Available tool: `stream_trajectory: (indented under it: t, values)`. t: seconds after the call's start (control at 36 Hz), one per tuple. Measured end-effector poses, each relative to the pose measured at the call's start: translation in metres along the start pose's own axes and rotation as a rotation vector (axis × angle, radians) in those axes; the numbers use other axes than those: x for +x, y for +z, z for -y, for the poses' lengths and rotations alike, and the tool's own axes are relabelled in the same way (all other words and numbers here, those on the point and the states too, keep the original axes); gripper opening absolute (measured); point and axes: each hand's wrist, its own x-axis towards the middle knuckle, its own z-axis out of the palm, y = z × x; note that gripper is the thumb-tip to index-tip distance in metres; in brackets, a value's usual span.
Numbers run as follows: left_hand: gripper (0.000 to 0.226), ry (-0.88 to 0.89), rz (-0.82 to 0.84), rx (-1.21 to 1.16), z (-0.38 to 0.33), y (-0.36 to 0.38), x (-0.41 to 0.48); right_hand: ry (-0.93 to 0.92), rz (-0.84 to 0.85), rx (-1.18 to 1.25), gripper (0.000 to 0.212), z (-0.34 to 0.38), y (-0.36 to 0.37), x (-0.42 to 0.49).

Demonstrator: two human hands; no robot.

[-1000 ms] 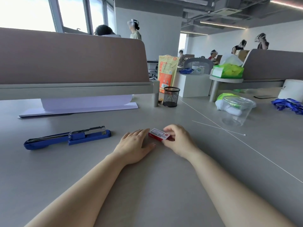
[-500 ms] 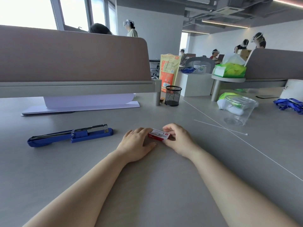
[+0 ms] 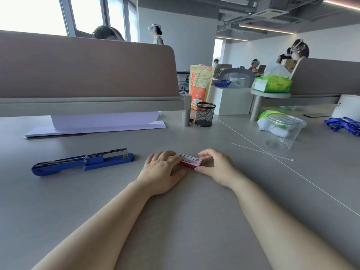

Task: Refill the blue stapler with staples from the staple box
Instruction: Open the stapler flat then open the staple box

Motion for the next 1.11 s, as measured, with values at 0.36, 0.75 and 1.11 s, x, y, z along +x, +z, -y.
stream_trajectory:
  t: [0.36, 0.75, 1.11]
  values:
    - [0.046, 0.122, -0.092, 0.100, -0.007, -0.004, -0.001, 0.004, 0.091, -0.048, 0.042, 0.003, -0.012, -0.003]
    - [0.041, 0.049, -0.055, 0.023, -0.006, -0.002, 0.000, 0.004, 0.134, -0.054, 0.040, -0.001, -0.016, -0.002]
    - [0.038, -0.012, -0.078, -0.096, 0.002, 0.002, 0.004, 0.024, 0.134, -0.045, 0.040, -0.013, -0.028, -0.003]
